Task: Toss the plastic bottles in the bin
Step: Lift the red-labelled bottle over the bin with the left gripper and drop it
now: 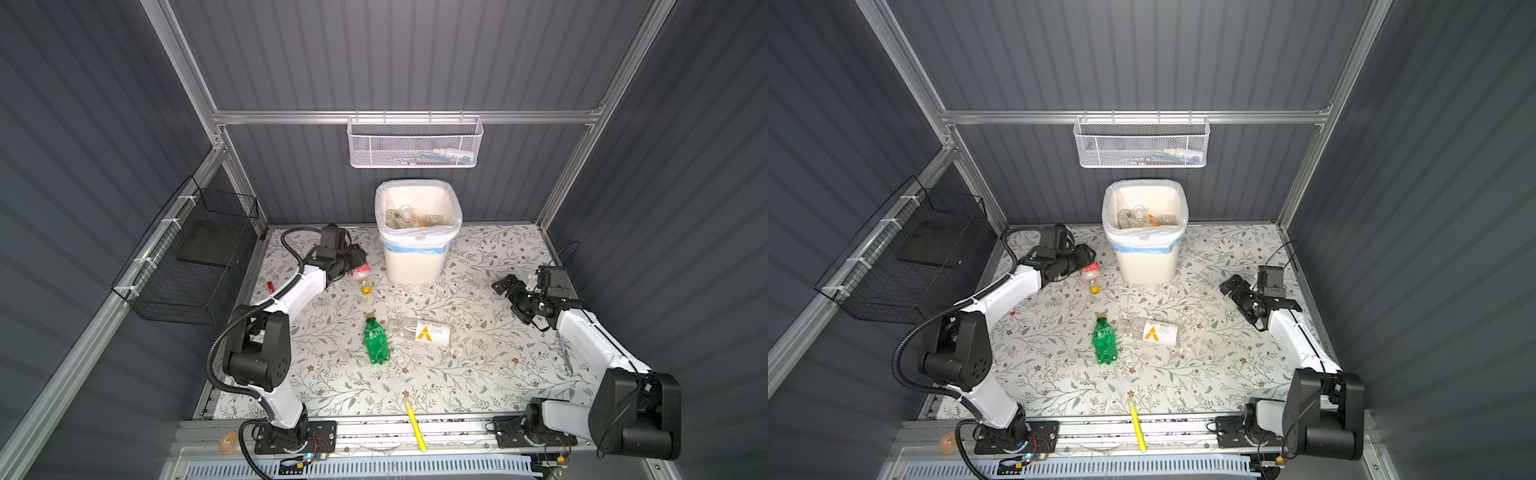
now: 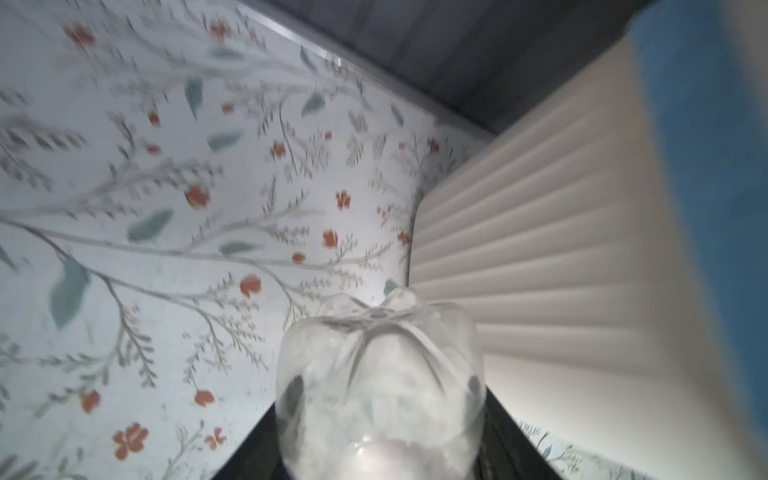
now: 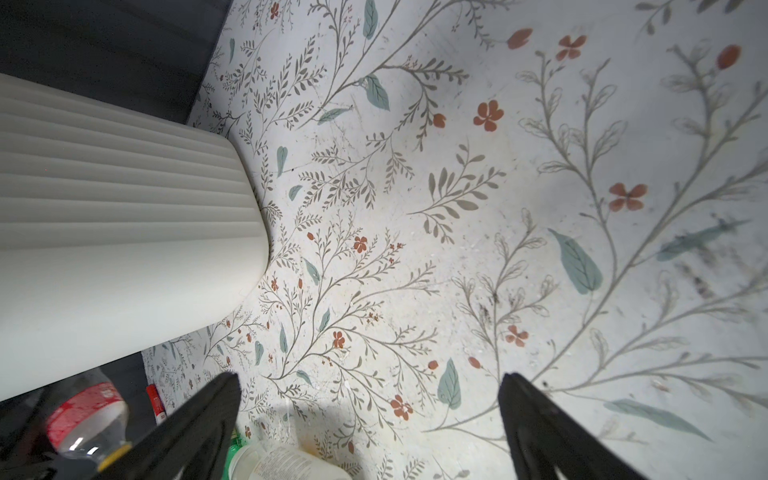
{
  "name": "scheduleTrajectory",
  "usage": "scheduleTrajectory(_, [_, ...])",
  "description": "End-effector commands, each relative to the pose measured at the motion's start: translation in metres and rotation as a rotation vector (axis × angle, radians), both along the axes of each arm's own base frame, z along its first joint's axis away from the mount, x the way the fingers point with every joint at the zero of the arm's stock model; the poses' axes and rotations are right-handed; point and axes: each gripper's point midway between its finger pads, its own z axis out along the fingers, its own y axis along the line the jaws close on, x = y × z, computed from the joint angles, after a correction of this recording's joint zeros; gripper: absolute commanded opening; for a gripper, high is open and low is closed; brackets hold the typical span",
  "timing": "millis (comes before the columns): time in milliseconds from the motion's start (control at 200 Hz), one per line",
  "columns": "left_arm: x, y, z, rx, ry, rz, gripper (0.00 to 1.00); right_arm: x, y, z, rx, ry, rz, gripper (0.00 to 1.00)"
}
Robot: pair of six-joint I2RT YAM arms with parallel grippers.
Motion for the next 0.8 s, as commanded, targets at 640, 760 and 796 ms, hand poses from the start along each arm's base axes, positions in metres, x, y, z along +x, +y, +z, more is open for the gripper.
scheduleTrajectory(640, [0.028,-0.023,0.317,-0.063,-0.697,-0.094,1.00,-0.007,0.009,0.005,0.014,-0.025,0.040,0.99])
scheduleTrajectory(760, [0.023,0.004,0.286,-0.012,-0.627,-0.055,1.00,-0.006,0.023,0.007,-0.030,-0.020,0.126,0.99])
scheduleTrajectory(796, [0.021,0.012,0.271,-0.002,-0.595,-0.045,1.00,-0.006,0.031,0.009,-0.045,-0.025,0.179,0.99])
